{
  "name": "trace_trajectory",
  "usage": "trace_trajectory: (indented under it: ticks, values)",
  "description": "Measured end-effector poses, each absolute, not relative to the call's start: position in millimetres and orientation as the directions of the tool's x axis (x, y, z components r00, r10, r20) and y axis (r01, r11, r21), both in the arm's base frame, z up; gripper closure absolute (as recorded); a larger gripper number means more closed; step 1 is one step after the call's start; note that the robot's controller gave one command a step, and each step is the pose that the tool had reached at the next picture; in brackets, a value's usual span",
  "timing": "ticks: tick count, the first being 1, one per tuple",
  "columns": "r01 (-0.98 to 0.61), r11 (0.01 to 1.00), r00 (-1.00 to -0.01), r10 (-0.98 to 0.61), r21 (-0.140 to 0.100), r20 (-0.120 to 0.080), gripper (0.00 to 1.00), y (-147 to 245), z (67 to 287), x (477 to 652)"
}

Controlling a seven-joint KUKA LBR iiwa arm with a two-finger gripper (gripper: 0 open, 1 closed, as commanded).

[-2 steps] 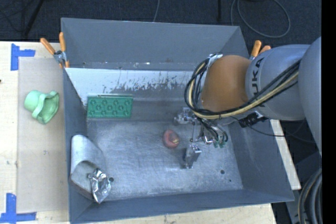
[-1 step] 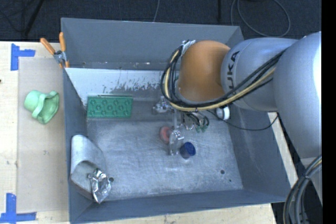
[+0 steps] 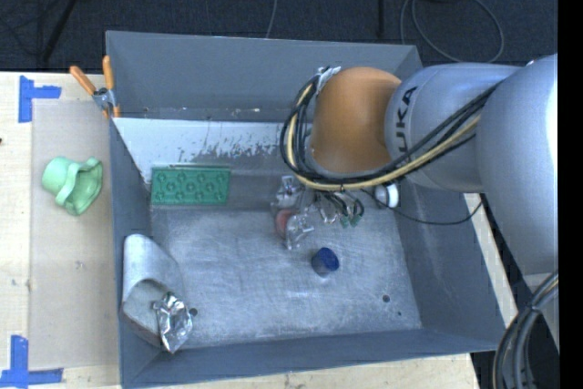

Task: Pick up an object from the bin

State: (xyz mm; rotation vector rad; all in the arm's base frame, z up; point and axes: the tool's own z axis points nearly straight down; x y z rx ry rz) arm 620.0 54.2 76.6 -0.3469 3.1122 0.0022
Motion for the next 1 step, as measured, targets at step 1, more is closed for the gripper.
trace_trajectory:
  ticks: [1]
  values:
    - [-0.651, 0.759, -0.759, -0.651, -0.004, -0.006, 1.0, 37.7, 229.9, 608.8]
